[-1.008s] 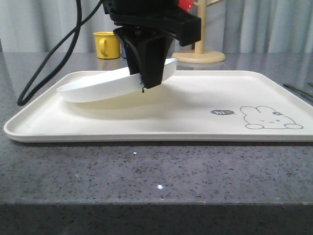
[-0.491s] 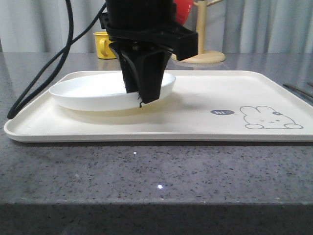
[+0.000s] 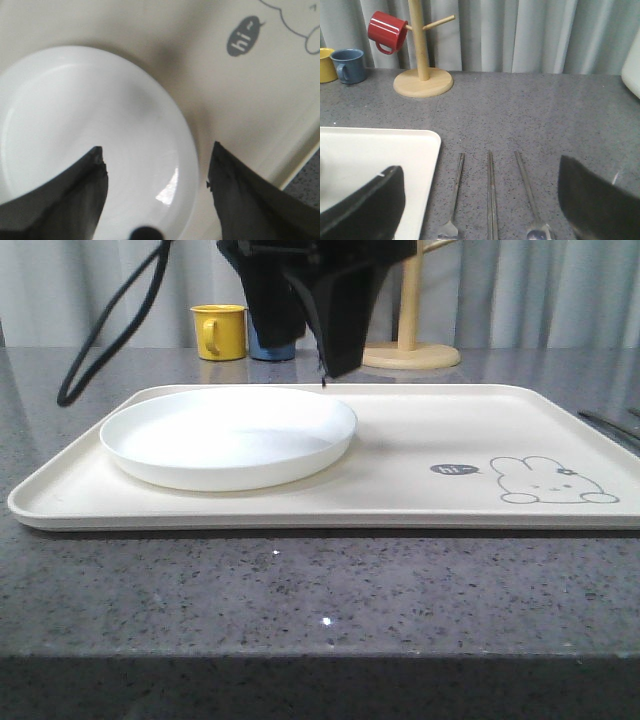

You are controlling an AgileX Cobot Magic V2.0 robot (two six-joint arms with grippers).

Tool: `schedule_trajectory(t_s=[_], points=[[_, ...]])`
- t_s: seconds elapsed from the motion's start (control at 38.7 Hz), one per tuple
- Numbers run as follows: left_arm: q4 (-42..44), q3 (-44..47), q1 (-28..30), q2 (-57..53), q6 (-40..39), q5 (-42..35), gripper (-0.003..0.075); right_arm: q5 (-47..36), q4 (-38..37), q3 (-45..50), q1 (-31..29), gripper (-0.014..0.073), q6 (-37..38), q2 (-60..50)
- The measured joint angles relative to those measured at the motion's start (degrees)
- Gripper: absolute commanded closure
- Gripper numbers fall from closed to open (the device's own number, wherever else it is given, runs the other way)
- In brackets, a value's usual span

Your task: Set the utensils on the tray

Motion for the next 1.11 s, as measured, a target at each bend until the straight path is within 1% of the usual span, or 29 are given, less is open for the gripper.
schedule_trajectory(t_s=[0.03,0.08,0.18,0.23,0.39,0.52,0.67,0.78,0.9,0.98,1.03,1.11], points=[[0.86,-0.07,0.33,-0.50,0.00,0.00,0.0357,0.00,0.00,0.00,0.00,-0.0048,0.00,0.00],[1.79,-0.20,1.31,-1.28,-0.01,0.00,0.0433,0.00,0.00,0.00,0.00,-0.0048,0.00,0.00],[2.19,-0.20,4.75,-2.46,-0.01,0.14,0.0641,0.04,0.00,0.00,0.00,-0.0048,0.00,0.00],[2.19,0.40,7.03,-3.16,-0.11,0.14,0.0730,0.04,0.00,0.00,0.00,-0.0048,0.00,0.00],[1.80,4.23,15.17,-6.38,-0.93,0.14,0.0738,0.04,0.00,0.00,0.00,-0.0048,0.00,0.00],[0.73,10.14,23.01,-10.99,-1.35,0.03,0.0738,0.04,0.00,0.00,0.00,-0.0048,0.00,0.00],[-2.16,19.90,33.34,-20.01,-1.86,-4.82,0.0738,0.04,0.00,0.00,0.00,-0.0048,0.00,0.00],[-3.64,28.20,40.41,-26.97,-2.09,-11.03,0.0738,0.13,0.00,0.00,0.00,-0.0048,0.00,0.00],[-4.77,38.28,46.22,-36.09,-2.14,-20.30,0.0738,0.13,0.00,0.00,0.00,-0.0048,0.00,0.00],[-5.19,44.61,47.51,-42.73,-2.14,-27.05,0.0738,0.13,0.00,0.00,0.00,-0.0048,0.00,0.00],[-5.79,49.79,47.50,-47.35,-2.14,-32.70,0.0738,0.13,0.00,0.00,0.00,-0.0048,0.00,0.00],[-6.35,56.09,47.50,-55.02,-2.14,-39.12,0.0738,0.13,0.00,0.00,0.00,-0.0048,0.00,0.00]])
